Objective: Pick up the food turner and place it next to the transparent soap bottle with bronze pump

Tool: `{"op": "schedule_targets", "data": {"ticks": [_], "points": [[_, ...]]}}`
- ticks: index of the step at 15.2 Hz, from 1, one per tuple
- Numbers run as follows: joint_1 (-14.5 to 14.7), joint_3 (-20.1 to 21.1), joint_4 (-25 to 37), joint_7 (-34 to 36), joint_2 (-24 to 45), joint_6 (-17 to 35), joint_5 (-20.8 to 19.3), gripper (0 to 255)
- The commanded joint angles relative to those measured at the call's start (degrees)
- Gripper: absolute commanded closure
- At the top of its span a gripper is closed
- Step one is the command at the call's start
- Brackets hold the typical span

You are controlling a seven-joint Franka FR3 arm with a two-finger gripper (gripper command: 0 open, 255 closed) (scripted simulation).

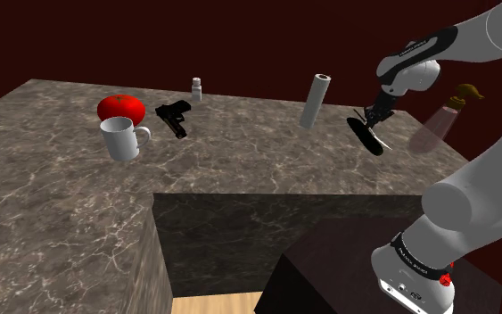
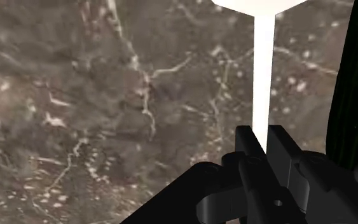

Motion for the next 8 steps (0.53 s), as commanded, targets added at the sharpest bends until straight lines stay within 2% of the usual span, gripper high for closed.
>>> {"op": "schedule_targets", "data": {"ticks": [1,7,8], "points": [[0.0,0.0,-0.2,-0.1,0.3,0.5,0.1,255],[0.0,0.0,-0.2,-0.1,0.3,0.4,0.1,255],[0.0,0.0,-0.2,-0.1,0.3,0.4,0.1,0]]}}
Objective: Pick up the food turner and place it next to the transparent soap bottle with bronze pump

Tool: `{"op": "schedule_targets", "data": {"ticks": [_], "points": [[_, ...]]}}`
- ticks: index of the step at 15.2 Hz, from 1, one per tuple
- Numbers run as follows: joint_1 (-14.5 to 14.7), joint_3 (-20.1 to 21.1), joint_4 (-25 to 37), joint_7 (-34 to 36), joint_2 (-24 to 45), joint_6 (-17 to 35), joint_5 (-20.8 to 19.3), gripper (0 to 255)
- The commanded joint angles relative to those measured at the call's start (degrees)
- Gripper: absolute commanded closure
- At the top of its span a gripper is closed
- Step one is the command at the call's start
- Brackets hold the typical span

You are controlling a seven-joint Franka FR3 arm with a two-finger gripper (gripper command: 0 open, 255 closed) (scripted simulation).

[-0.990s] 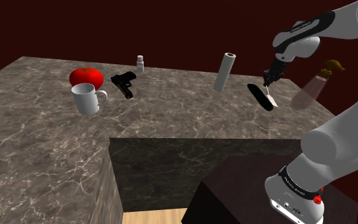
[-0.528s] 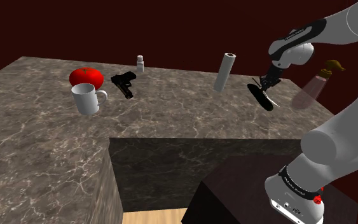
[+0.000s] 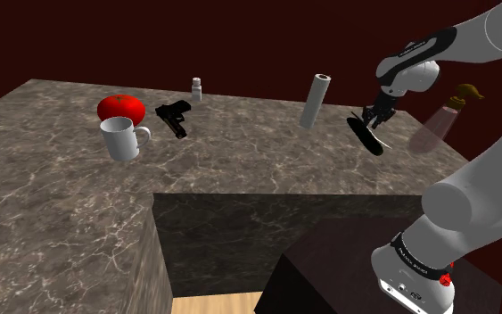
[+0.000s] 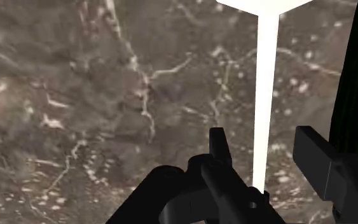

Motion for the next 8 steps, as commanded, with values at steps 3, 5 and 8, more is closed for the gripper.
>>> {"op": "schedule_targets", "data": {"ticks": [3,5,8], "points": [[0.0,0.0,0.0,0.0,0.0,0.0,0.0,0],[0.0,0.0,0.0,0.0,0.0,0.0,0.0,0],[0.1,-0.1,1.9,1.1,-3.8,-5.5,-1.6,0]]}}
